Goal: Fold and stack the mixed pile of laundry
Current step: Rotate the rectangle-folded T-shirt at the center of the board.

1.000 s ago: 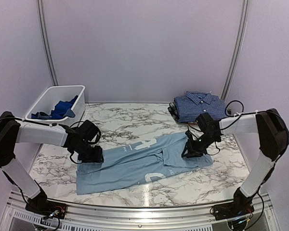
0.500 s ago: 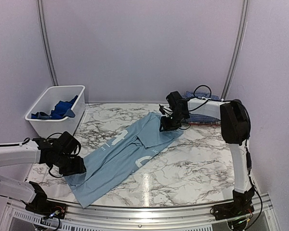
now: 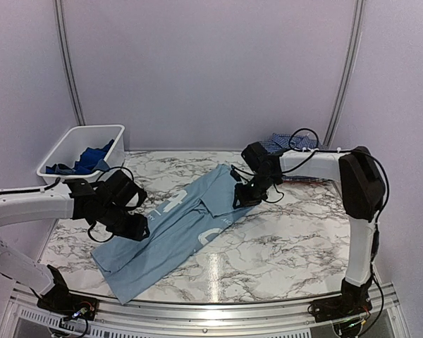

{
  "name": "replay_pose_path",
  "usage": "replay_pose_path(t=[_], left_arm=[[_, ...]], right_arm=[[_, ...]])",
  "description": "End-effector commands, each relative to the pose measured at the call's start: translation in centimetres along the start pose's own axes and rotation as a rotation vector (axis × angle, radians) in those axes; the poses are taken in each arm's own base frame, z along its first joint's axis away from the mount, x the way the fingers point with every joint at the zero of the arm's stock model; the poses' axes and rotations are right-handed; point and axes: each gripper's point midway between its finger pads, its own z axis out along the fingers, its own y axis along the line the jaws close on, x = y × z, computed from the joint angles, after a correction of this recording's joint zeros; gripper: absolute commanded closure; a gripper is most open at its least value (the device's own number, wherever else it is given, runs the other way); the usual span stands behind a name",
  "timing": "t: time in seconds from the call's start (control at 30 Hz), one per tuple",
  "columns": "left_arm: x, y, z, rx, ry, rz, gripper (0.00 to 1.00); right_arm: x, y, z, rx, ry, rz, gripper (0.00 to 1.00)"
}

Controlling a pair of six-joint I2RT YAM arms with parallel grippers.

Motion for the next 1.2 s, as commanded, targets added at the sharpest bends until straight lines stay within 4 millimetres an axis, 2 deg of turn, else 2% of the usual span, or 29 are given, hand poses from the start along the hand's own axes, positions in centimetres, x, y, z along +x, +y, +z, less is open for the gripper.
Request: replay_pose_path(t=[0.0, 0.1, 0.23, 0.37, 0.5, 0.63, 0.73, 0.8, 0.87, 0.9, 0.97, 1.03, 1.1, 1.17], left_arm=[[1.6, -1.9, 1.2, -0.005, 0.08, 0.195, 0.52], [2.9, -3.4, 2.2, -0.006, 0.122, 0.289, 0.56], [5.2, -4.6, 3.6, -0.018, 0.187, 0.371, 0.61], [7.4, -5.7, 5.1, -0.032, 0.253, 0.405, 0.65], [8.4, -9.4, 6.5, -0.003, 0.281, 0.476, 0.67], [6.8, -15.2, 8.2, 0.072, 0.258, 0.5, 0.69], [4.6, -19.9, 8.5, 0.167, 0.221, 0.497, 0.68], [2.5, -22.0, 7.8, 0.205, 0.168, 0.49, 0.65], [0.6, -23.5, 6.4, 0.24, 0.115, 0.478, 0.6], [-0.2, -24.0, 5.5, 0.255, 0.09, 0.469, 0.56], [-1.8, -24.3, 3.3, 0.283, 0.042, 0.44, 0.51], [-2.9, -23.4, 1.7, 0.283, 0.006, 0.399, 0.48], [-3.8, -21.2, 0.7, 0.242, -0.032, 0.364, 0.46], [-4.2, -17.8, 0.7, 0.191, -0.038, 0.295, 0.45]], right_arm=[[0.9, -1.2, 2.8, 0.027, 0.031, 0.052, 0.72], [1.3, -2.6, 4.6, 0.062, 0.066, 0.05, 0.74], [0.5, -3.7, 5.8, 0.091, 0.068, 0.039, 0.74], [-1.2, -5.3, 6.8, 0.129, 0.057, 0.013, 0.75], [-4.5, -7.1, 7.6, 0.172, 0.01, -0.026, 0.75], [-9.4, -7.9, 7.1, 0.211, -0.086, -0.071, 0.75], [-12.4, -8.4, 4.7, 0.242, -0.146, -0.079, 0.72], [-13.7, -8.1, 2.1, 0.232, -0.192, -0.081, 0.71], [-14.4, -7.1, -0.3, 0.179, -0.235, -0.078, 0.69], [-14.1, -6.6, -0.8, 0.154, -0.236, -0.079, 0.68], [-13.8, -4.8, -2.3, 0.087, -0.25, -0.082, 0.67], [-12.5, -2.7, -2.9, 0.012, -0.236, -0.086, 0.67], [-10.7, -0.4, -2.8, -0.059, -0.209, -0.094, 0.67], [-8.6, 1.8, -2.3, -0.108, -0.174, -0.1, 0.67]])
